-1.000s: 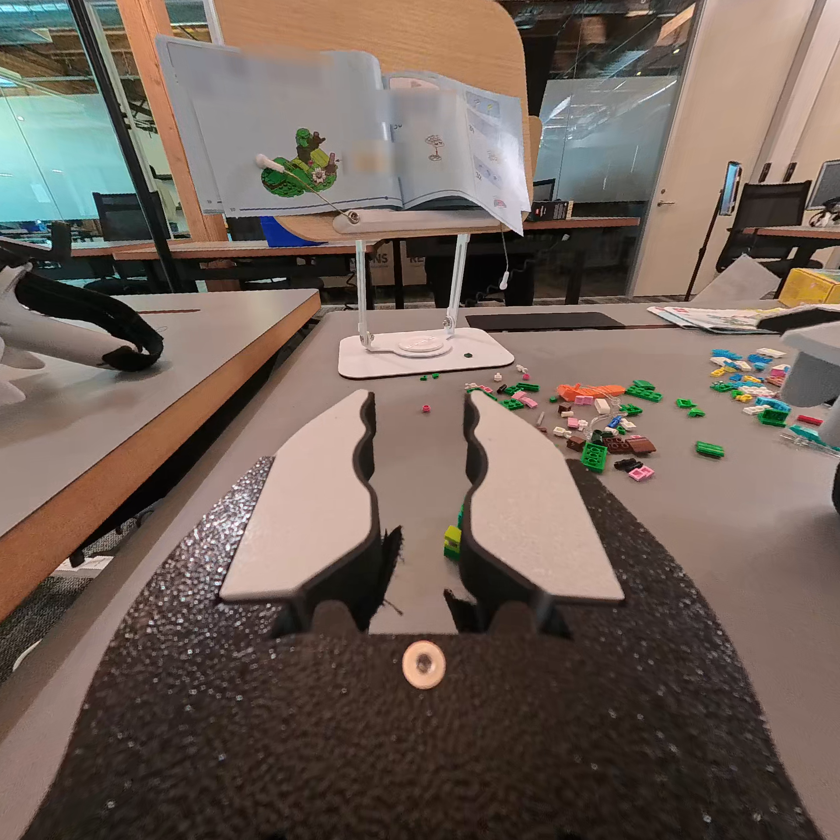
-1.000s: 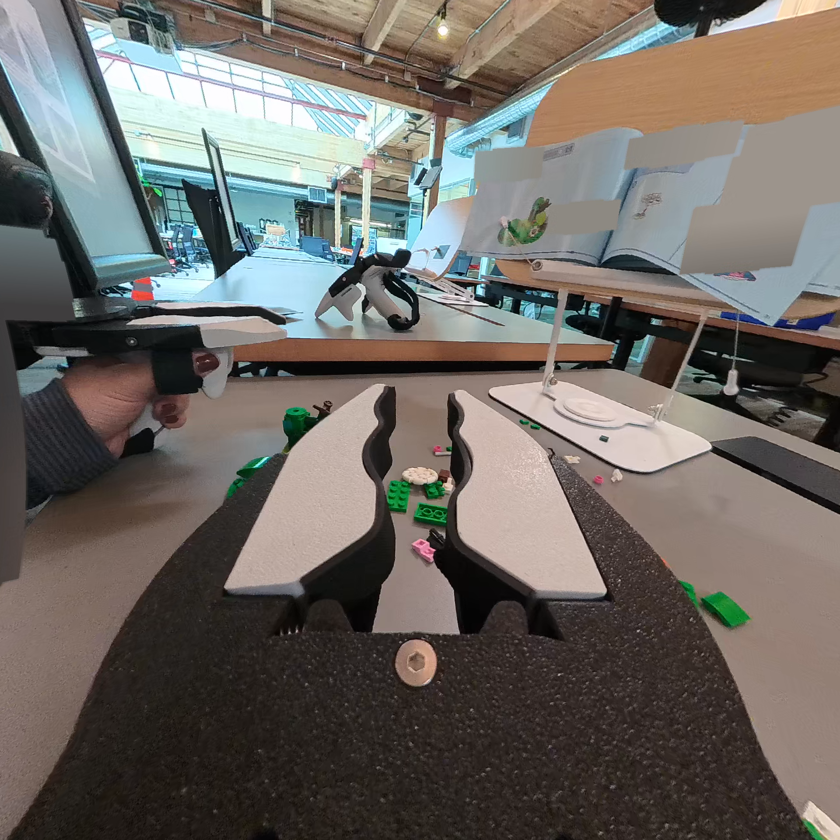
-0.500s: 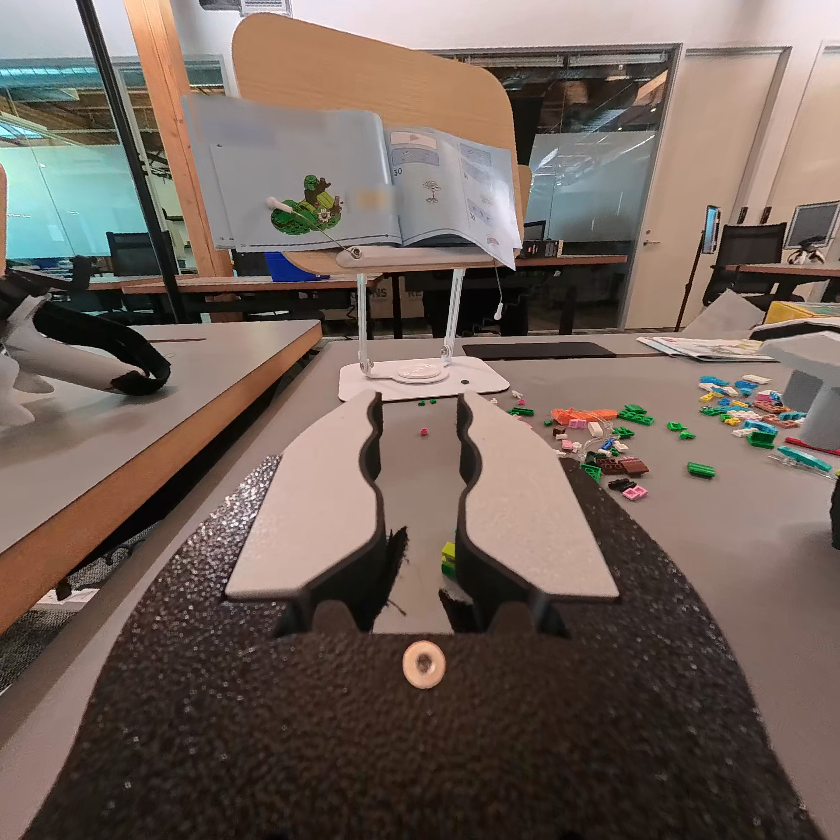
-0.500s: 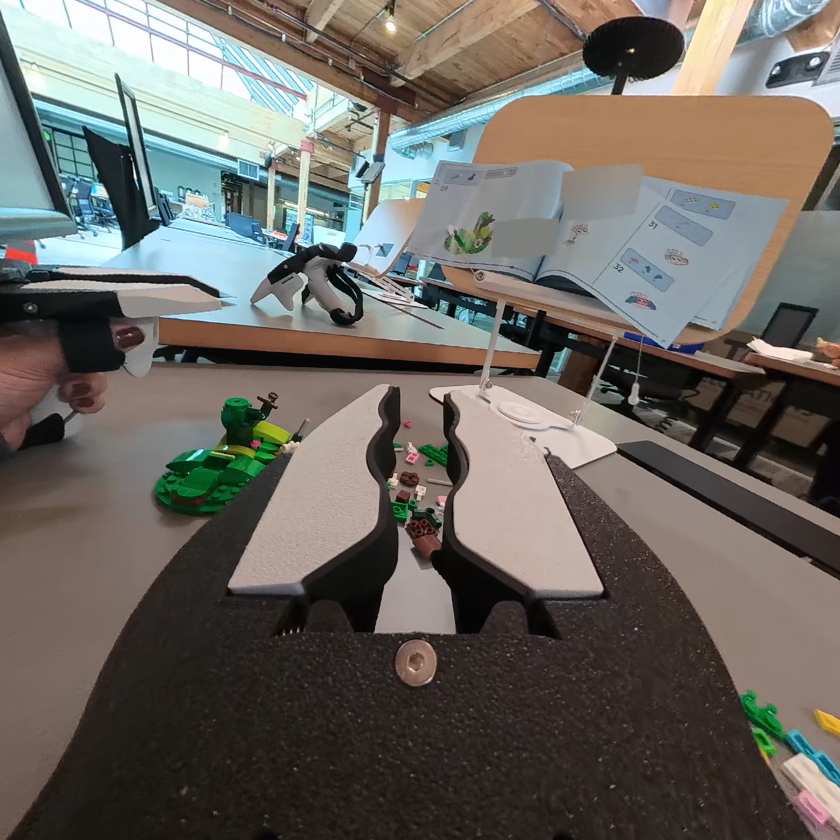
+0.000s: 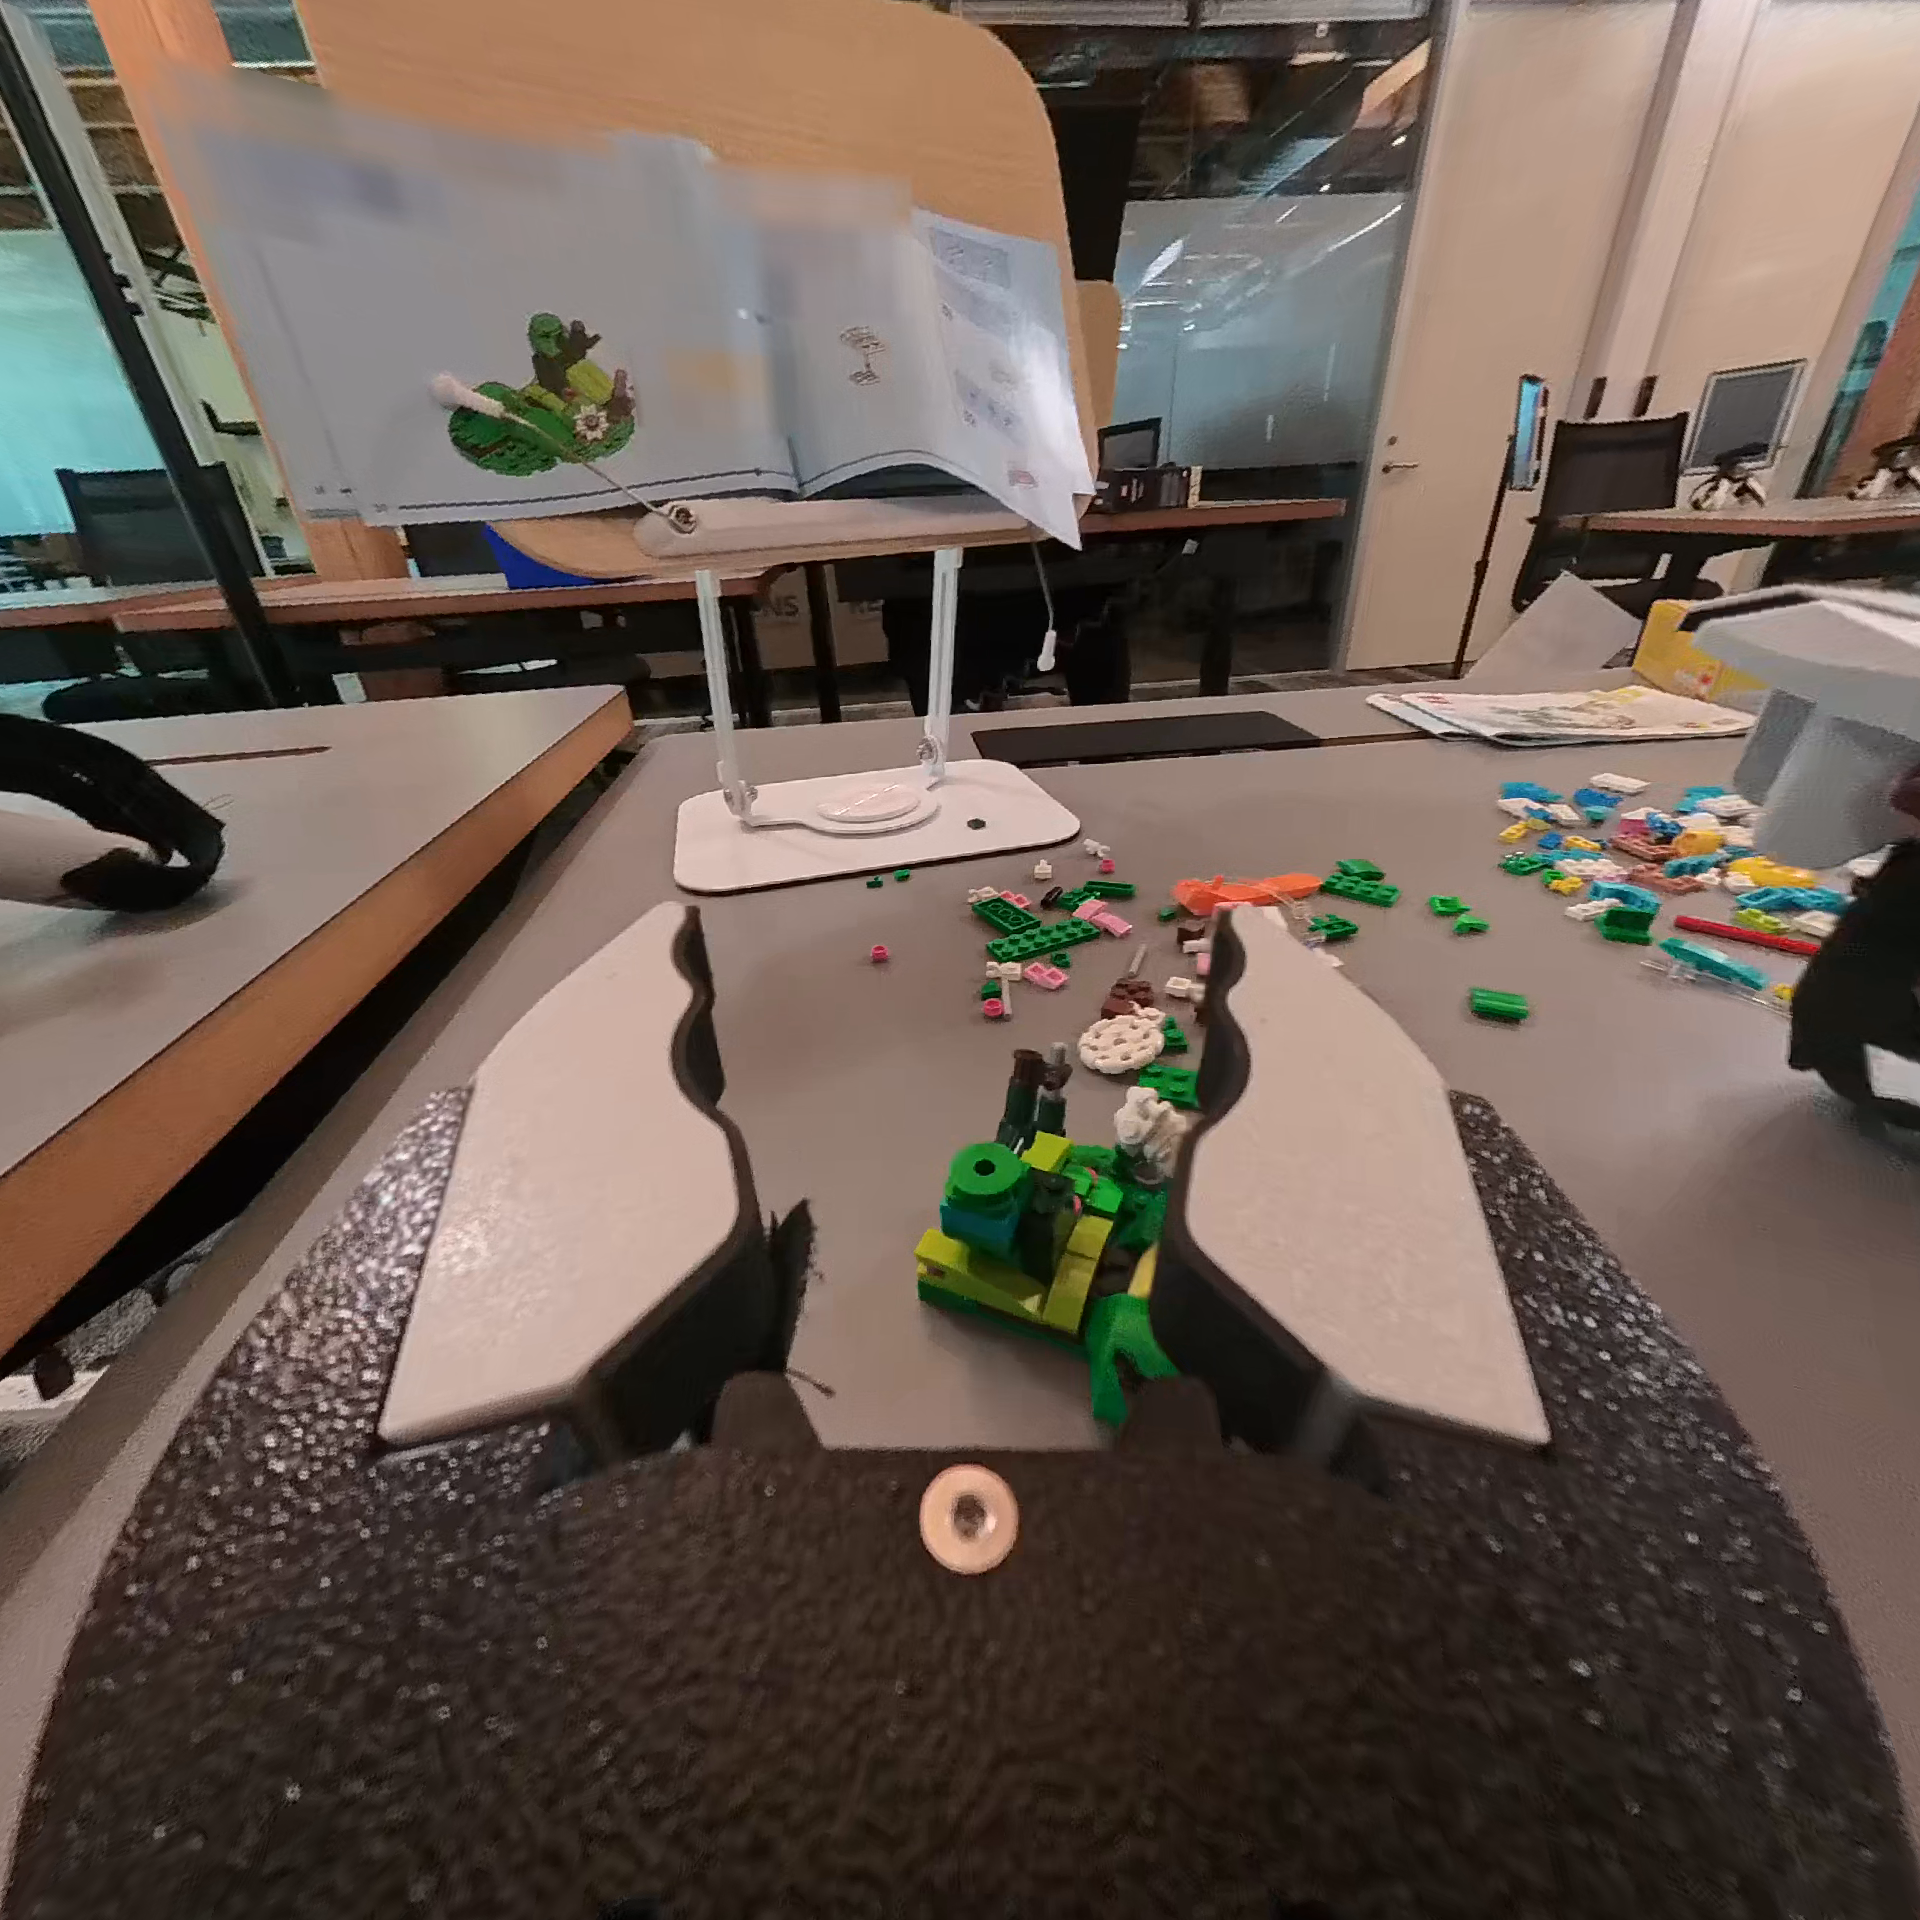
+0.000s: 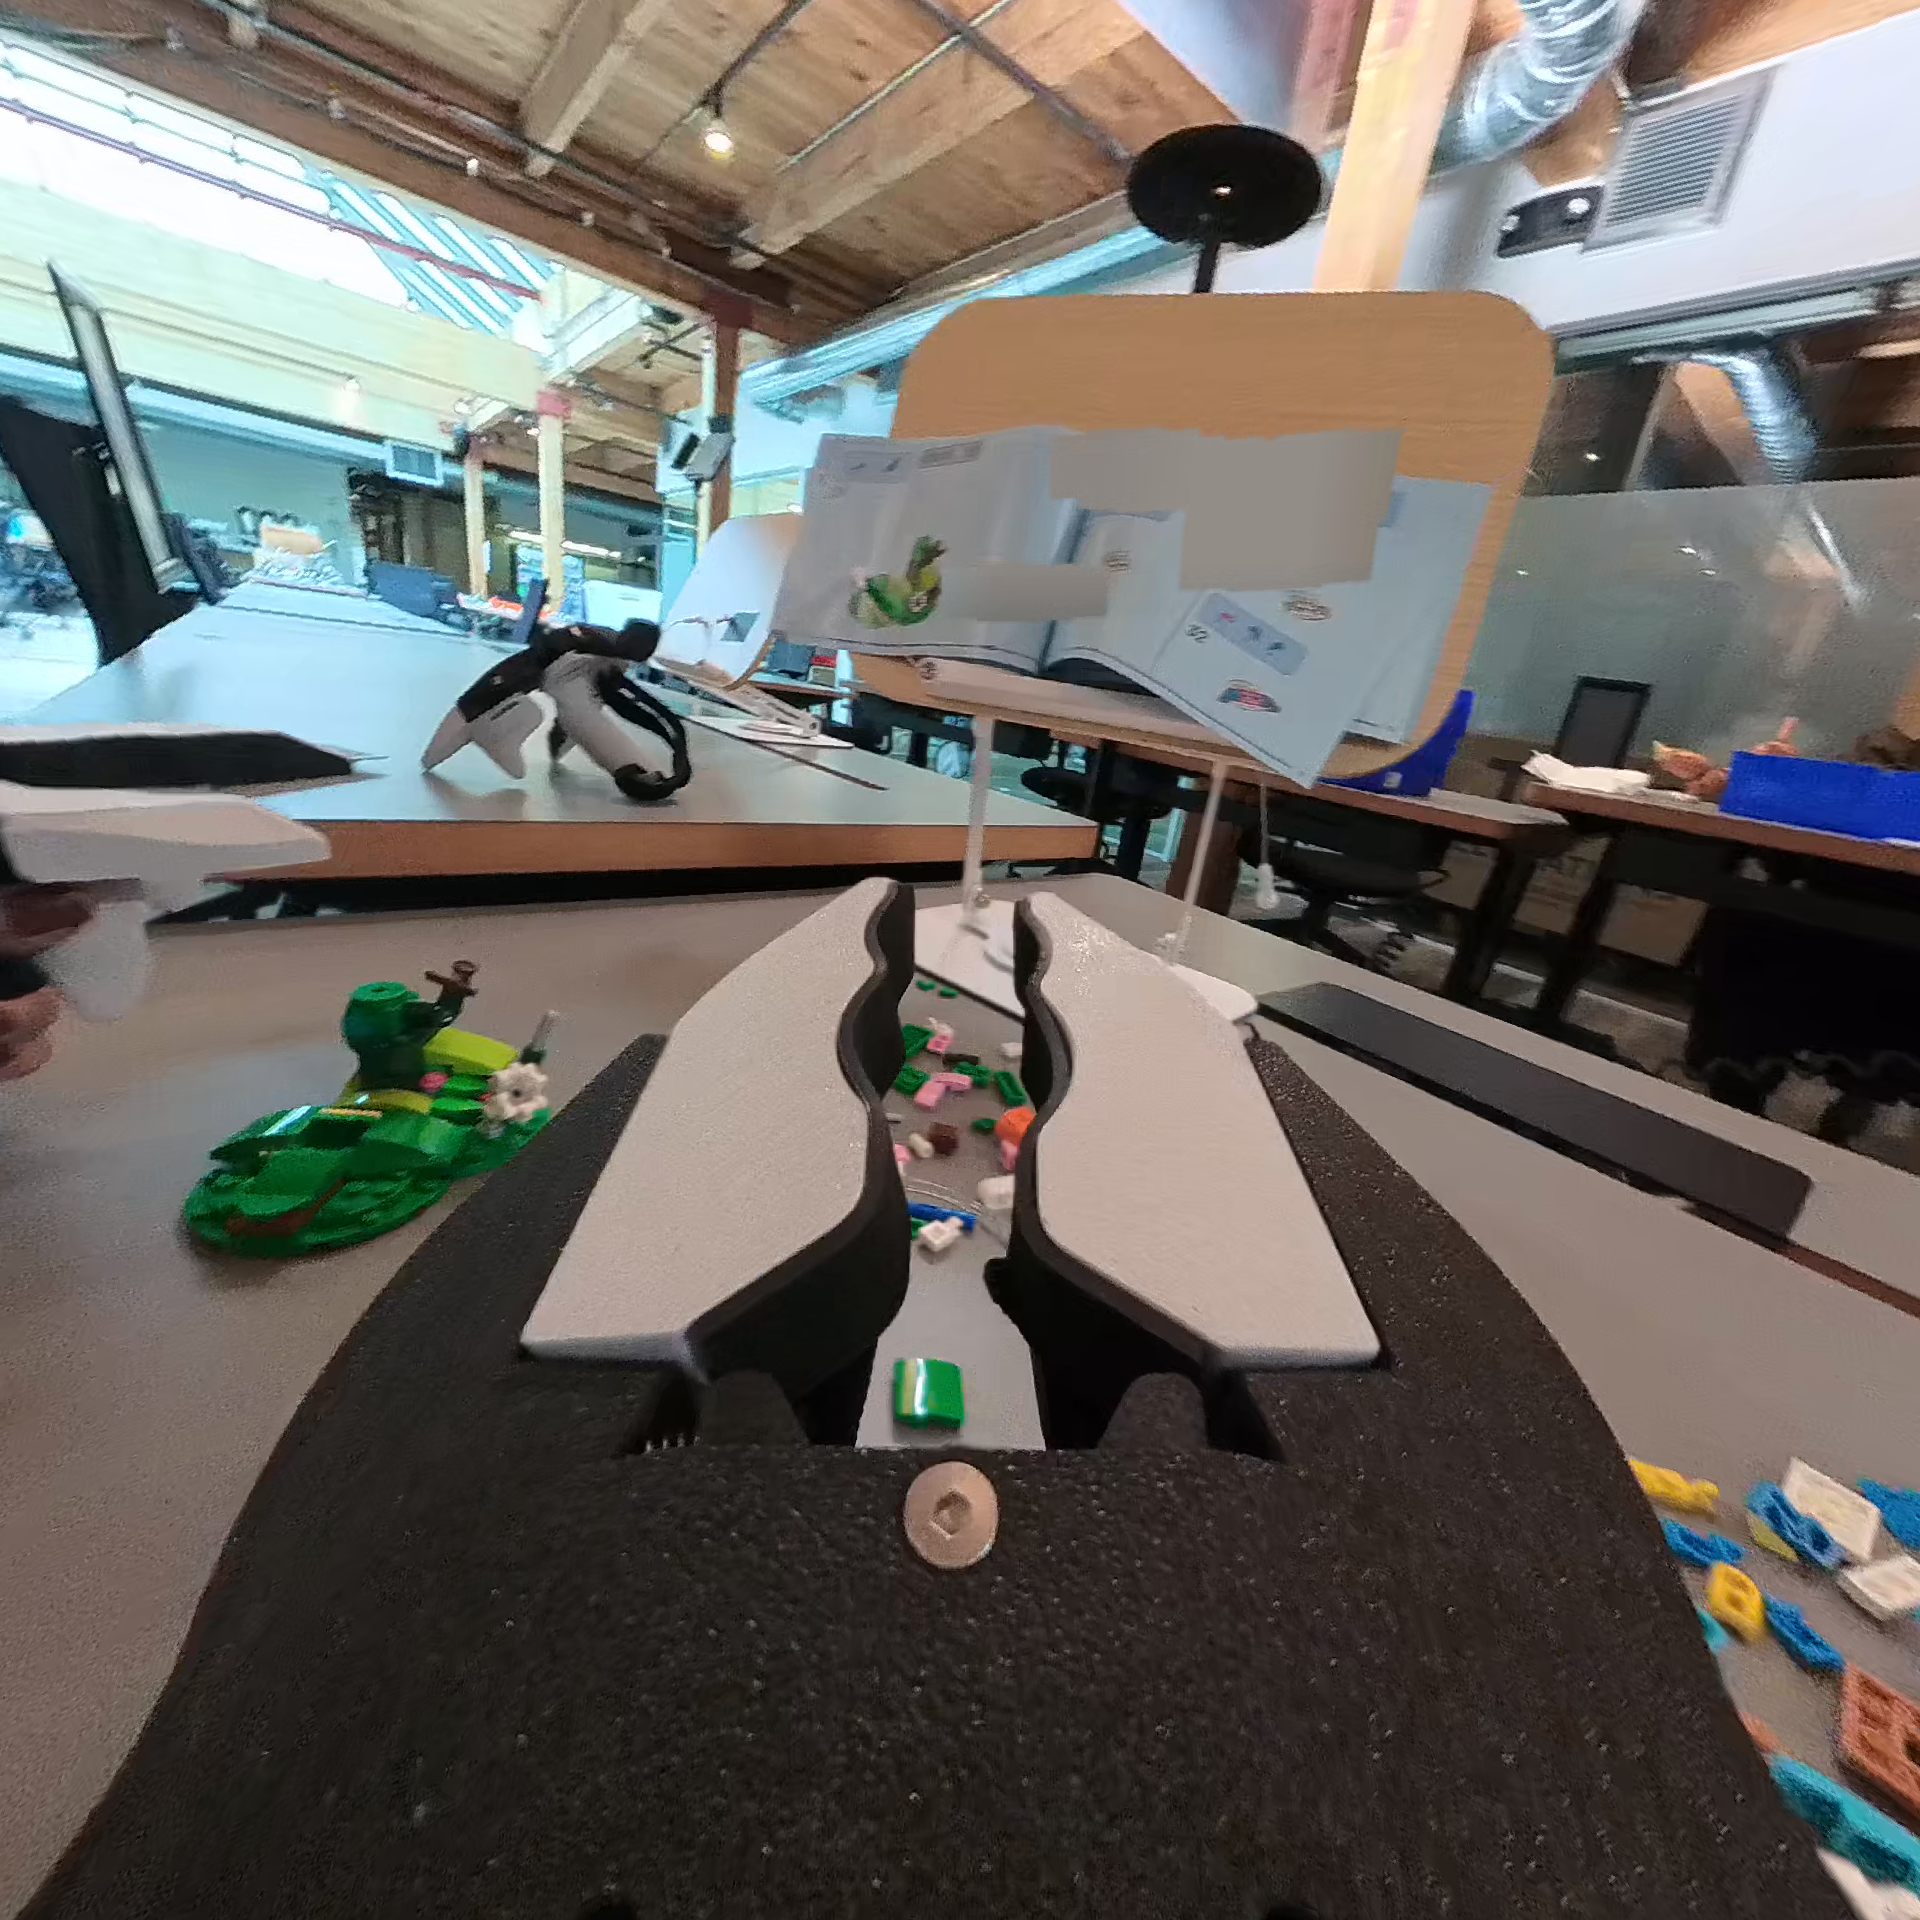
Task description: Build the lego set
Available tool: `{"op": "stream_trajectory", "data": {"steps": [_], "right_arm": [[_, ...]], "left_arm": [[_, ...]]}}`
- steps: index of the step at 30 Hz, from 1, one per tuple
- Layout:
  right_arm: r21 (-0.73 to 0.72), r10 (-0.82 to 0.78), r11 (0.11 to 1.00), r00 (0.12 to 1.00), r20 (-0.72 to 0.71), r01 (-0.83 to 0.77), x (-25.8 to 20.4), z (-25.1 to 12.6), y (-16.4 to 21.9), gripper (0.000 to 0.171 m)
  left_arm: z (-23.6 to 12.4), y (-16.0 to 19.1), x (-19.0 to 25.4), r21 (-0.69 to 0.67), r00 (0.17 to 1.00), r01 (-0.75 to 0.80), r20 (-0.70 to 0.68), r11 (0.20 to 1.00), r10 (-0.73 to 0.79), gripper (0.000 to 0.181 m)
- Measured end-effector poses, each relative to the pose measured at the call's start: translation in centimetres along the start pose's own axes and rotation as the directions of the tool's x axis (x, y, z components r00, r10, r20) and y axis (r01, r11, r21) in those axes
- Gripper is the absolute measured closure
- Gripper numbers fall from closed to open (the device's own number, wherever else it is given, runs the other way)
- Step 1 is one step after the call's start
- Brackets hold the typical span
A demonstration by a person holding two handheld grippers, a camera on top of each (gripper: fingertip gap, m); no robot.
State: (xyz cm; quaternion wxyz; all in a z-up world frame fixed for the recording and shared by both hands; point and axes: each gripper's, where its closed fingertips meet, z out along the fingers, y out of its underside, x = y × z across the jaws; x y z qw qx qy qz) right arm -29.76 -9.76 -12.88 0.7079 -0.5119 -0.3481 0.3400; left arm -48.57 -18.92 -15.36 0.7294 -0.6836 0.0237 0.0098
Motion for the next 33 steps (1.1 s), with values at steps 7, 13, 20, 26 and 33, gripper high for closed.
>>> {"op": "stream_trajectory", "data": {"steps": [7, 13, 20, 26, 33], "right_arm": [[-0.01, 0.087, 0.996, 0.995, -0.056, -0.087, 2.1, -0.2, 1.1, 0.154], [-0.019, 0.063, 0.998, 0.997, -0.039, -0.064, 1.6, -0.1, 1.1, 0.154], [-0.037, 0.076, 0.996, 0.997, -0.017, -0.076, 1.1, 0.0, 1.3, 0.154], [-0.054, 0.096, 0.994, 0.995, -0.002, -0.096, 0.9, 0.1, 1.5, 0.158], [-0.06, 0.087, 0.994, 0.996, -0.003, -0.087, 0.9, 0.1, 1.6, 0.157]], "left_arm": [[0.9, 3.9, 4.1, -0.305, 0.976, -0.054, -0.219, 0.951, -0.015, 0.046], [0.6, 6.9, 4.6, -0.492, 0.971, -0.159, -0.236, 0.856, 0.044, 0.046], [0.3, 7.9, 3.7, -0.59, 0.986, -0.111, -0.164, 0.8, 0.016, 0.052], [0.0, 8.8, 2.4, -0.629, 0.994, -0.07, -0.111, 0.775, 0.0, 0.055], [-0.5, 9.2, -0.5, -0.651, 0.999, 0.007, 0.036, 0.759, 0.022, 0.06]]}}
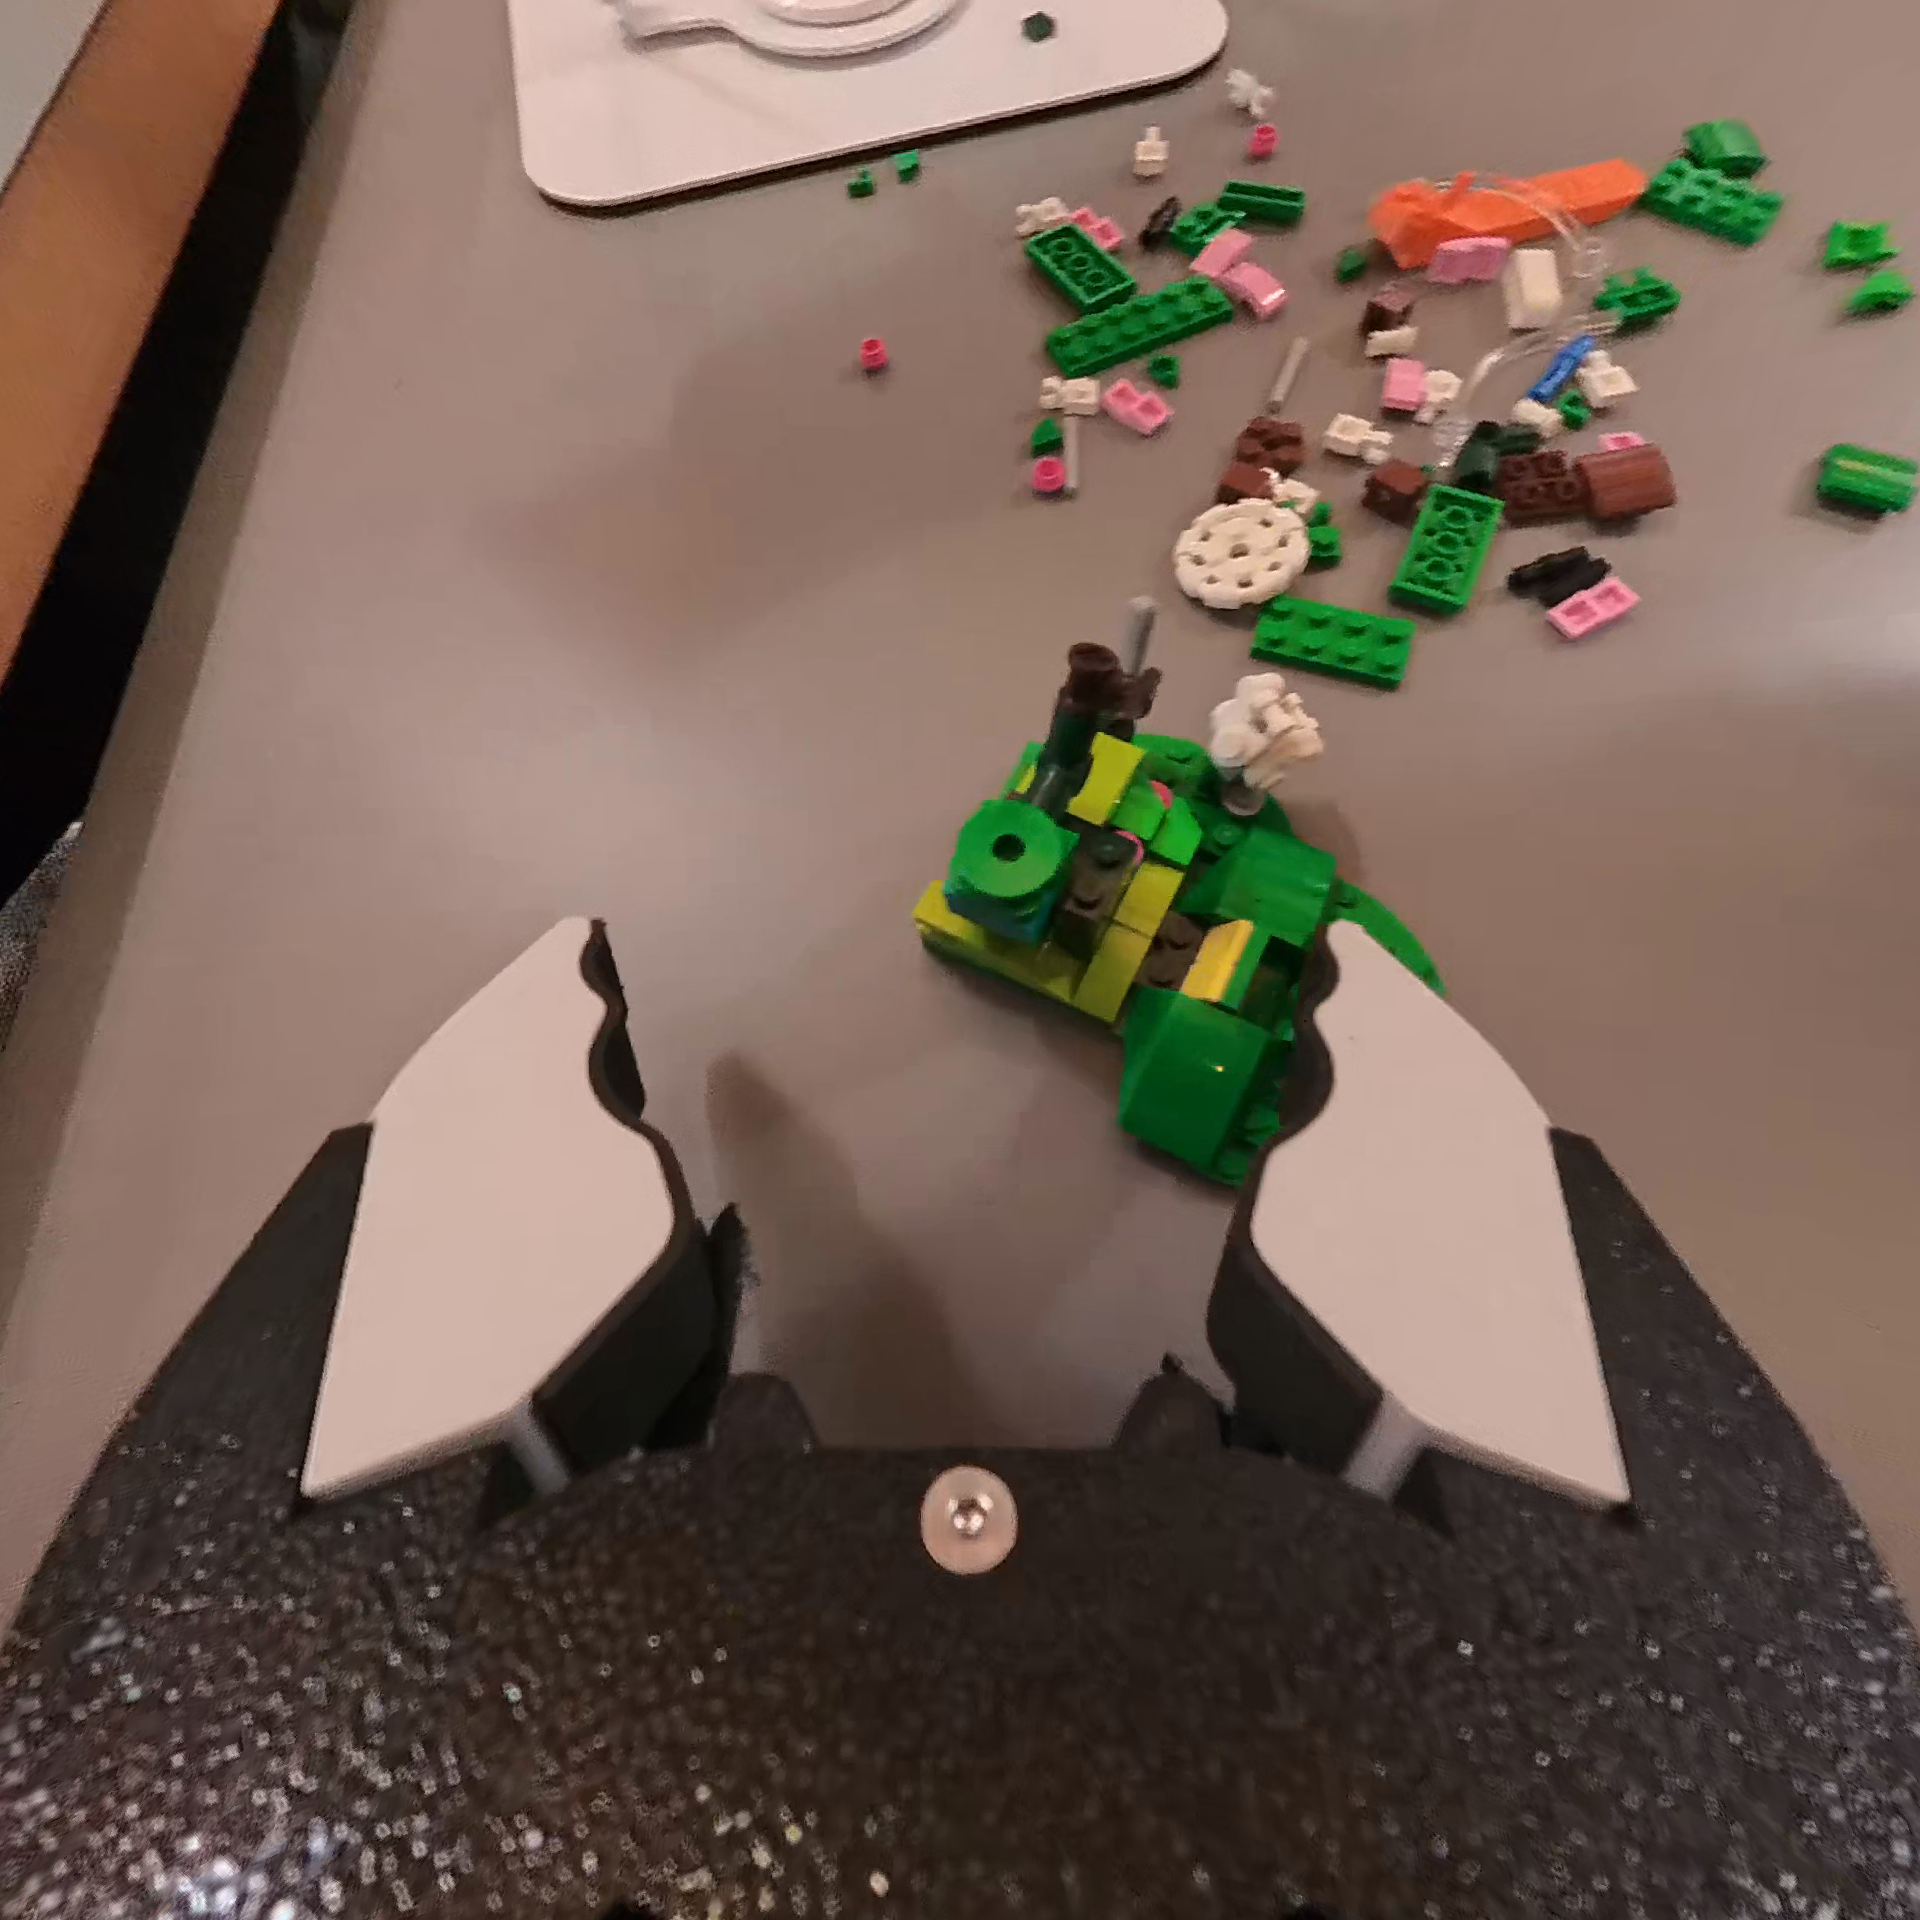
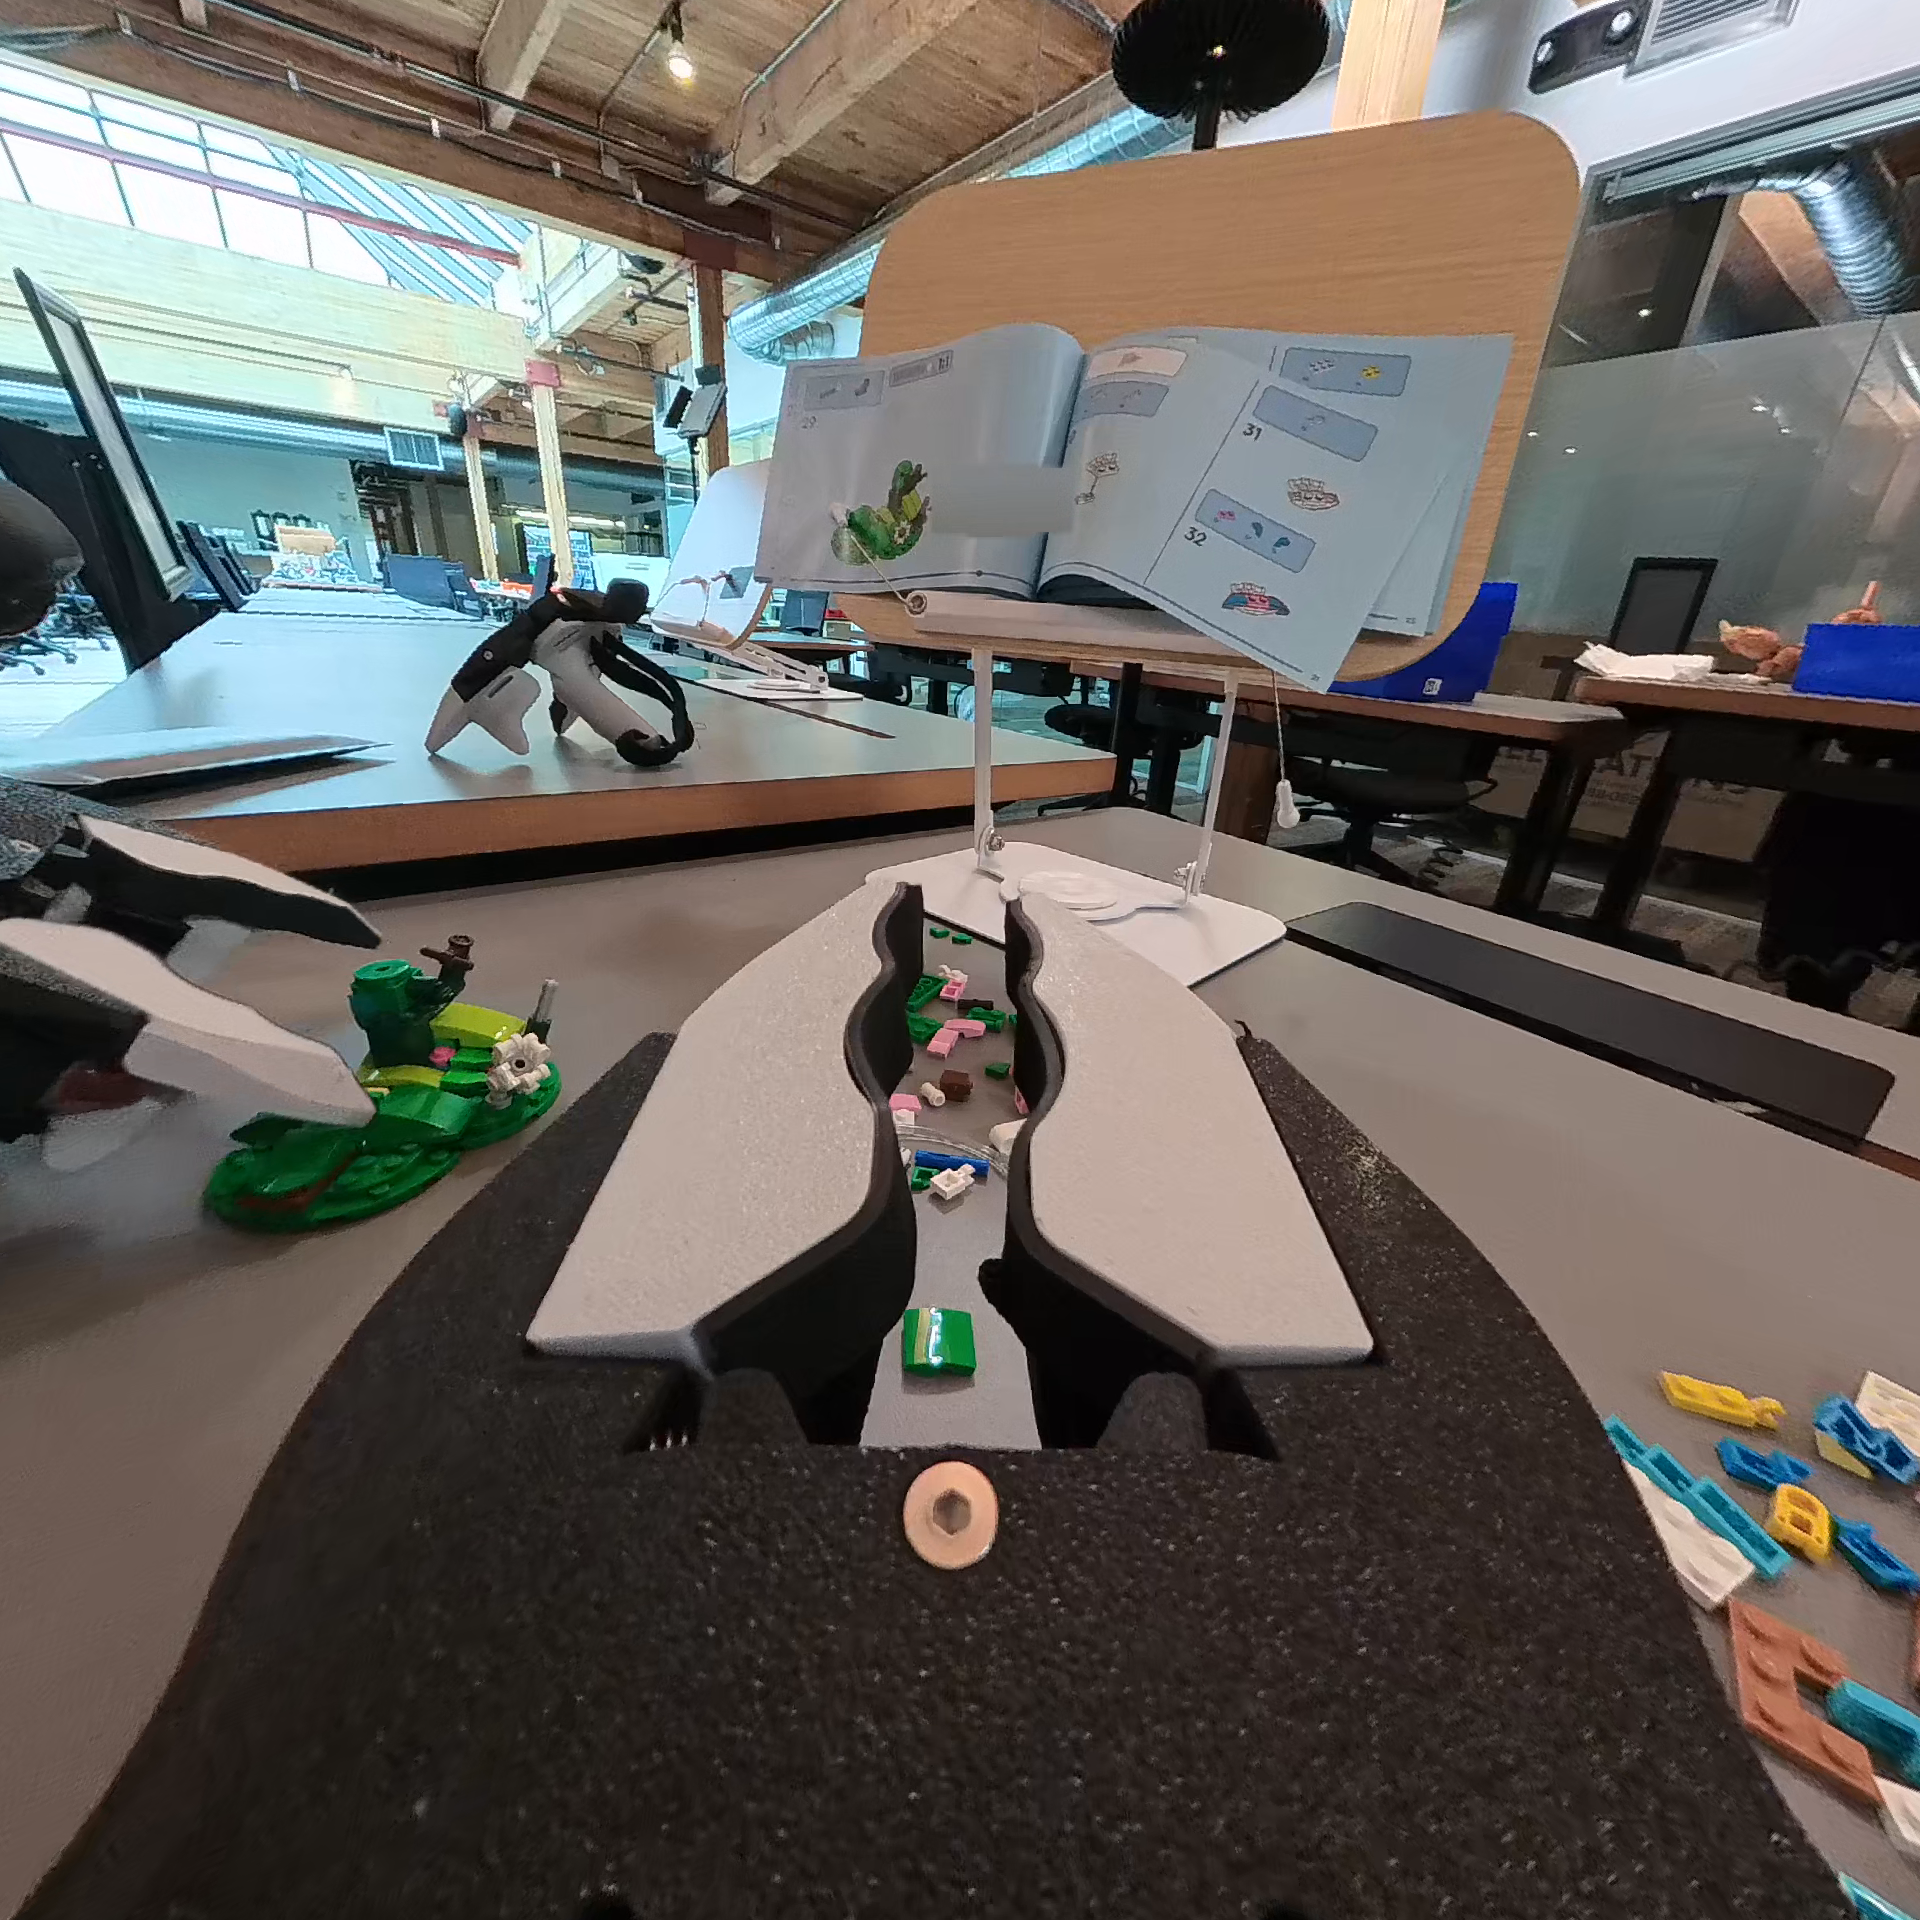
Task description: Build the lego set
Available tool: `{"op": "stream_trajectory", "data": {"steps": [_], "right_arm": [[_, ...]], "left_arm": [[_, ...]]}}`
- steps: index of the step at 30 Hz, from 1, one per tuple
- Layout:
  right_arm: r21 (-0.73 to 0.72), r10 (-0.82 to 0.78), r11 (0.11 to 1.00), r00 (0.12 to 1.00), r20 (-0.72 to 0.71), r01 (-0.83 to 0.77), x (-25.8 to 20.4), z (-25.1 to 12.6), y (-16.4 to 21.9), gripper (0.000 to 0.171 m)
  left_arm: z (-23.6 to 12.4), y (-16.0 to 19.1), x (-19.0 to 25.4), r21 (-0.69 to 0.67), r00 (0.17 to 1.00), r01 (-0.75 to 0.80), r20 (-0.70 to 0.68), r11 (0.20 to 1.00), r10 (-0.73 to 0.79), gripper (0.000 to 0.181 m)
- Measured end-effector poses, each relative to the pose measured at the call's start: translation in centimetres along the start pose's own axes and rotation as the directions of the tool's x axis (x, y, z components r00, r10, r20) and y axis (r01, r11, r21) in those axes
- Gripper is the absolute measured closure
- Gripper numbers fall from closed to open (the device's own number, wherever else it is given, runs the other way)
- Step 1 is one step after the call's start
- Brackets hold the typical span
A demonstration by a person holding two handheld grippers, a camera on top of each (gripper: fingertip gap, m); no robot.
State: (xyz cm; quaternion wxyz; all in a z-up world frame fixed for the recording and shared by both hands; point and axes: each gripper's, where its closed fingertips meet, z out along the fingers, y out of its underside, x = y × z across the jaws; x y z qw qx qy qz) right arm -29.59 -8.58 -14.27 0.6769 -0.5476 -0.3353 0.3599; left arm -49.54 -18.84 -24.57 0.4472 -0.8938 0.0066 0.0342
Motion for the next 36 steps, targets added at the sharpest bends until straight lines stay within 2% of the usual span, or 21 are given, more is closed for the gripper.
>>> {"op": "stream_trajectory", "data": {"steps": [4, 6, 9, 10, 17, 19, 22, 25, 27, 29, 31, 36], "right_arm": [[0.0, 0.002, 1.0, 1.0, 0.0, -0.002, 0.0, 0.0, 0.0, 0.157], [-0.002, 0.004, 1.0, 1.0, 0.002, -0.004, 0.0, 0.0, 0.1, 0.157], [-0.004, 0.004, 1.0, 1.0, 0.005, -0.004, -0.1, 0.1, 0.1, 0.156], [-0.006, 0.004, 1.0, 1.0, 0.007, -0.004, -0.1, 0.1, 0.1, 0.156], [-0.017, 0.011, 1.0, 1.0, 0.016, -0.01, -0.2, 0.2, 0.3, 0.157], [-0.02, 0.013, 1.0, 1.0, 0.018, -0.012, -0.3, 0.2, 0.4, 0.156], [-0.021, 0.012, 1.0, 1.0, 0.023, -0.011, -0.4, 0.2, 0.4, 0.157], [-0.021, 0.003, 1.0, 1.0, 0.03, -0.002, -0.6, 0.3, 0.4, 0.157], [-0.021, -0.001, 1.0, 0.999, 0.039, 0.002, -0.8, 0.3, 0.4, 0.157], [-0.021, -0.006, 1.0, 0.999, 0.049, 0.007, -1.0, 0.4, 0.4, 0.157], [-0.033, -0.009, 0.999, 0.998, 0.063, 0.011, -1.2, 0.5, 0.7, 0.157], [-0.035, -0.028, 0.999, 0.996, 0.082, 0.031, -1.6, 0.5, 0.7, 0.157]], "left_arm": [[-0.2, -0.7, 1.3, 0.038, 0.996, 0.019, -0.092, 0.999, -0.015, 0.058], [0.1, -0.3, 1.5, 0.016, 0.995, 0.003, -0.095, 1.0, -0.002, 0.058], [0.3, 0.1, 0.9, -0.007, 0.999, -0.006, -0.044, 1.0, 0.006, 0.061], [0.3, 0.0, 0.5, -0.005, 1.0, 0.017, -0.023, 1.0, -0.017, 0.067], [-0.1, 0.5, -2.2, -0.019, 0.99, 0.092, 0.106, 0.996, -0.089, 0.068], [-0.5, 0.4, -3.5, -0.003, 0.982, 0.084, 0.17, 0.996, -0.083, 0.056], [-1.8, -2.5, -3.0, 0.183, 0.985, 0.045, 0.154, 0.982, -0.074, 0.052], [-4.3, -6.4, -0.1, 0.426, 0.995, -0.018, 0.096, 0.904, -0.025, 0.066], [-5.4, -7.8, 2.5, 0.532, 0.997, -0.07, 0.055, 0.844, 0.048, 0.077], [-6.0, -8.1, 5.3, 0.592, 0.986, -0.133, -0.004, 0.795, 0.168, 0.089], [-5.9, -7.9, 6.8, 0.611, 0.975, -0.145, -0.048, 0.779, 0.219, 0.095], [-5.6, -7.6, 8.8, 0.636, 0.943, 0.035, -0.277, 0.771, 0.185, 0.097]]}}
